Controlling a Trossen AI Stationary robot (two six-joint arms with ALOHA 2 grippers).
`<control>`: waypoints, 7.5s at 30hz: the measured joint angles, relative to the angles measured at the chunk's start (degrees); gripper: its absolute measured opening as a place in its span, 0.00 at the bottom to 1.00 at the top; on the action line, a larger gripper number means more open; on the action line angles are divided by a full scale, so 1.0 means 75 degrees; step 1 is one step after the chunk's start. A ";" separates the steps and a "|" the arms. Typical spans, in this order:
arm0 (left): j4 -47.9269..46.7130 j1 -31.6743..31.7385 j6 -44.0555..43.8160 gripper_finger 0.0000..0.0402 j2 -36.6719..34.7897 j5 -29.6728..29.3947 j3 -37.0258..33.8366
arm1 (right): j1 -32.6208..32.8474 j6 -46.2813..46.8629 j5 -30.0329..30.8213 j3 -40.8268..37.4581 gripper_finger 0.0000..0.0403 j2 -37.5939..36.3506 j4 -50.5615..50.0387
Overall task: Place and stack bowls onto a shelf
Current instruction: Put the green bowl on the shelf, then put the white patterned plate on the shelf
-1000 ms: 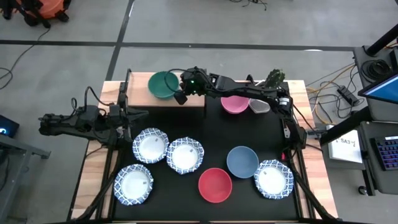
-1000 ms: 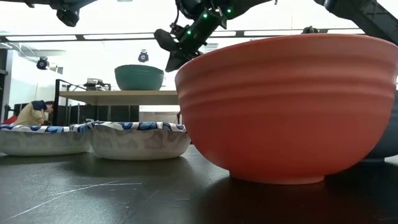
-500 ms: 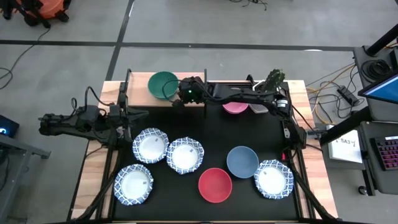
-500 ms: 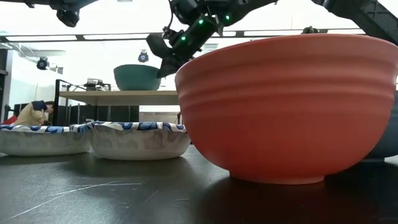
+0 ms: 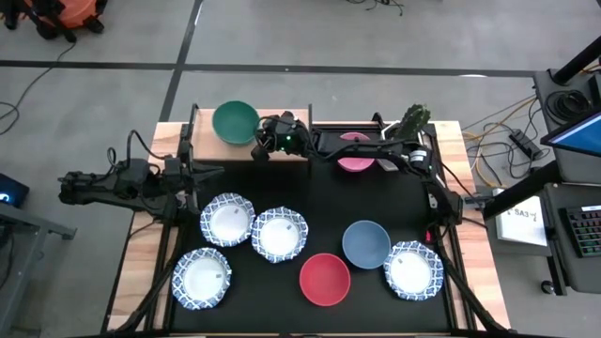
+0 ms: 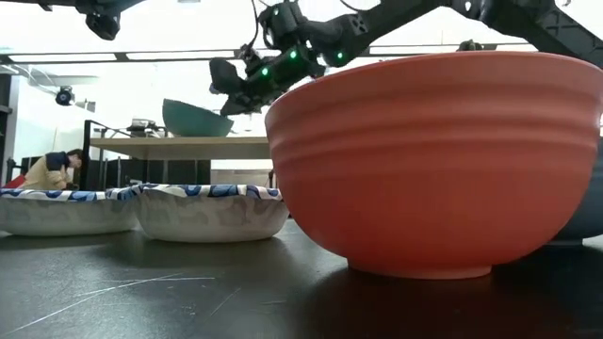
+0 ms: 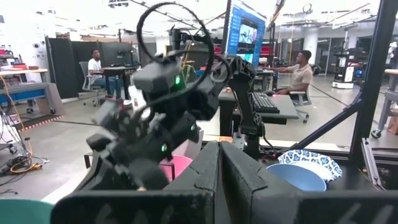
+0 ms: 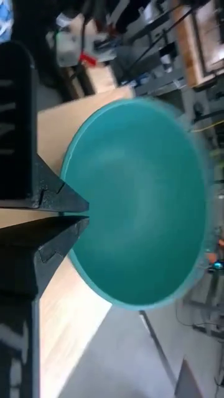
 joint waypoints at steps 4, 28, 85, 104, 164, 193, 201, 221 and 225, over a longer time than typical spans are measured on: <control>-0.0006 0.0003 0.0000 0.00 0.0011 0.0000 0.0000 | 0.0003 -0.0292 0.0074 -0.0009 0.03 0.0110 0.0195; -0.0018 0.0003 0.0023 0.00 0.0008 0.0000 0.0000 | -0.0025 -0.0588 0.0152 0.0487 0.03 -0.0052 -0.1223; -0.7462 0.0196 -0.7570 0.27 0.6664 -0.0346 0.1116 | 0.2806 -0.1518 0.0132 -0.7801 0.03 -0.7858 -0.0950; -0.7055 0.0248 -0.7985 0.21 0.8171 -0.0521 0.0994 | 0.2806 -0.1461 0.0130 -0.7801 0.03 -0.7689 -0.0954; -0.6640 0.0248 -0.8014 0.04 0.7154 0.0192 0.0589 | 0.2806 -0.1185 0.0121 -0.7801 0.03 -0.7689 -0.1018; -0.7948 0.0219 -0.3872 0.00 0.6371 -0.1342 0.5925 | 0.3584 -0.0906 0.0124 -0.7804 0.03 -0.7689 -0.1886; -0.6734 0.0919 -0.2019 0.00 0.6787 -0.1460 0.6748 | 0.3711 -0.0920 0.0122 -0.7804 0.03 -0.7689 -0.1949; -0.5614 0.3813 -0.0528 0.01 0.8739 -0.1941 0.7128 | 0.3707 -0.0920 0.0124 -0.7804 0.03 -0.7691 -0.2258; -0.5254 0.3899 -0.0438 0.05 0.8913 -0.1985 0.7128 | 0.3707 -0.0912 0.0124 -0.7804 0.03 -0.7691 -0.2257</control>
